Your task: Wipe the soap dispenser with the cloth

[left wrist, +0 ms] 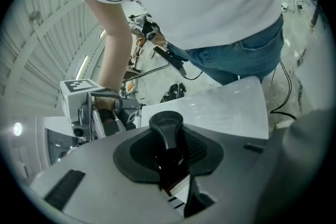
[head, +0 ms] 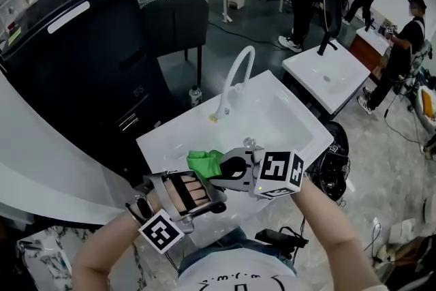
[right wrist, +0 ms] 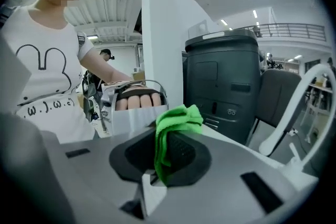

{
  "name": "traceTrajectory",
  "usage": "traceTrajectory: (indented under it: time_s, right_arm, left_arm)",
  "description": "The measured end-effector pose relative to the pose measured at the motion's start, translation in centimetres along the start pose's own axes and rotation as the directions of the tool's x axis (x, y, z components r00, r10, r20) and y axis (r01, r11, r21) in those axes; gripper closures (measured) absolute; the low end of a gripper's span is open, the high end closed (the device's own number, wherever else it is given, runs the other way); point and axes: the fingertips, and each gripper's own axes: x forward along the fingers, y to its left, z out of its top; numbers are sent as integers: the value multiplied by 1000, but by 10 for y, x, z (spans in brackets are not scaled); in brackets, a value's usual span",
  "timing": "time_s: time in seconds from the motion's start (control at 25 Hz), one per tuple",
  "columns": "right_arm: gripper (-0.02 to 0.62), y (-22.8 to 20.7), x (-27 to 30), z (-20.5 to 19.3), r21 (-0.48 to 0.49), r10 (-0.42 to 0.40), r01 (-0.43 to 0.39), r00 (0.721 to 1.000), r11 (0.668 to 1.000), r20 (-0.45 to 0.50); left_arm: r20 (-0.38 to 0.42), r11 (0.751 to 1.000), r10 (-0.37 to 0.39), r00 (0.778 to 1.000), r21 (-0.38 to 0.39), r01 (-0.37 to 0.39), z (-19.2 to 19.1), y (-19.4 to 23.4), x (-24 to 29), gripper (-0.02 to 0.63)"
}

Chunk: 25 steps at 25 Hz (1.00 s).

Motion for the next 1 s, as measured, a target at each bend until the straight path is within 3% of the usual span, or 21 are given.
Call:
traceTrajectory:
  time_s: [0.2,0.36,0.56,0.72,0.8,0.88,0.92,1.0]
  right_arm:
    - [546,-7,20,-2,18,58,-57,998,998,-30]
    - [546,-21,37,-13,18,48,-47,995,999,-91]
    - [546,-52,42,-38,74,-41,54,986,996,-160]
    - [546,-73,32,-60,82,-162,184,962,980,-220]
    - [546,-83,19,-62,110,-226,250,955,962,-193]
    - [546,-91,4,-59,172,-286,306,949,936,-131]
    - [546,-94,-4,-57,213,-312,325,945,921,-94]
    - [546,-98,-17,-53,297,-353,343,935,891,-21]
  left_arm:
    - [-16,999,-16,1000,29,17,0,-4,0,499]
    - [-5,999,-31,1000,9,31,5,-9,2,499]
    - [7,998,-45,999,-41,45,9,-18,3,499]
    - [60,976,10,998,-216,3,13,-10,-2,500]
    - [68,943,61,996,-330,-35,9,-1,-7,500]
    - [70,879,133,989,-470,-85,0,11,-13,500]
    - [67,828,177,982,-550,-112,-6,18,-17,500]
    - [47,684,276,960,-711,-162,-23,32,-27,500]
